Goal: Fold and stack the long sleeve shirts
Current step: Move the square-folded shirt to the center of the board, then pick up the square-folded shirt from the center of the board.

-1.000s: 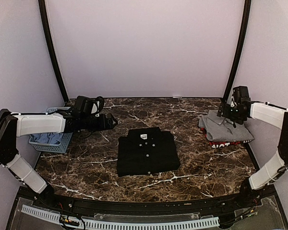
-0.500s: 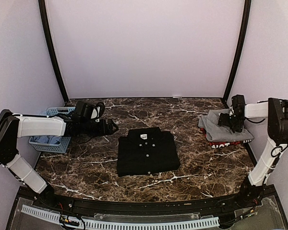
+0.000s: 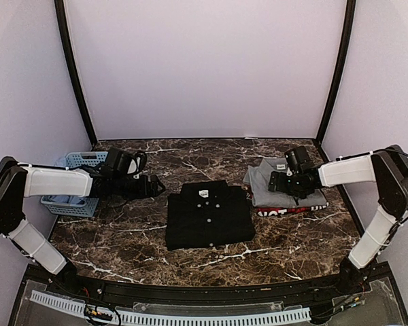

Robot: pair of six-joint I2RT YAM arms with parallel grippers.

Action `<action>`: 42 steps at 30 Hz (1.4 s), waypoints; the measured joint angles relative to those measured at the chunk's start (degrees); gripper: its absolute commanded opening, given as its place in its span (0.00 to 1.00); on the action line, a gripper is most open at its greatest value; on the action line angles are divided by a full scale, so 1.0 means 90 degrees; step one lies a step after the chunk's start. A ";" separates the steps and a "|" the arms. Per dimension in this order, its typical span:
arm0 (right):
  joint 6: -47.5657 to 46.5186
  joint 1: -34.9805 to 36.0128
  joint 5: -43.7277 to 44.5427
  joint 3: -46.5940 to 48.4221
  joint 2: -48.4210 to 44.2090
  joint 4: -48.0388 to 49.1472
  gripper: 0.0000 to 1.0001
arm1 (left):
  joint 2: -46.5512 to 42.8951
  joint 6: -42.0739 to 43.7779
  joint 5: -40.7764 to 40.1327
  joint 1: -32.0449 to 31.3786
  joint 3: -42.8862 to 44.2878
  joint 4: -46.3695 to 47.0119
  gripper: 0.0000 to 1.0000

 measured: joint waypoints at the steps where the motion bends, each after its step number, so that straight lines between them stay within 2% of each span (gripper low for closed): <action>1: 0.0070 0.0158 0.0036 0.0046 0.0010 -0.0041 0.99 | -0.0005 0.0000 0.0000 0.0000 -0.0039 -0.0007 0.91; 5: 0.0163 0.0641 0.0321 0.0270 -0.0068 -0.0393 0.99 | -0.0044 -0.0049 0.0124 0.0000 -0.0291 -0.0007 0.91; 9: 0.0087 0.1098 0.0510 0.0420 -0.0568 -0.0930 0.99 | -0.0151 -0.0219 0.0627 0.0000 -0.0687 0.0146 0.91; 15: 0.0182 0.2018 0.0253 0.0364 -0.1569 -0.1212 0.98 | -0.0357 -0.0843 0.1627 -0.0143 -0.1435 0.0959 0.91; 20: 0.0610 0.2535 -0.0238 -0.0153 -0.1770 -0.1144 0.93 | -0.0219 -0.1450 0.2212 -0.0374 -0.1615 0.1877 0.91; 26: 0.1234 0.2754 -0.0901 -0.1025 -0.1586 -0.0712 0.86 | 0.0100 -0.1938 0.2404 -0.0542 -0.1654 0.2480 0.87; 33: 0.1683 0.2800 -0.1484 -0.1464 -0.1180 0.0233 0.81 | 0.0172 -0.1931 0.1923 -0.0726 -0.1627 0.2152 0.83; 37: 0.1800 0.2807 -0.1744 -0.1462 -0.0855 0.0940 0.74 | 0.0345 -0.1933 0.1693 -0.0770 -0.1608 0.2008 0.79; 42: 0.2008 0.2810 -0.2186 -0.1484 -0.0420 0.1848 0.59 | 0.0573 -0.2030 0.1654 -0.0811 -0.1552 0.2266 0.63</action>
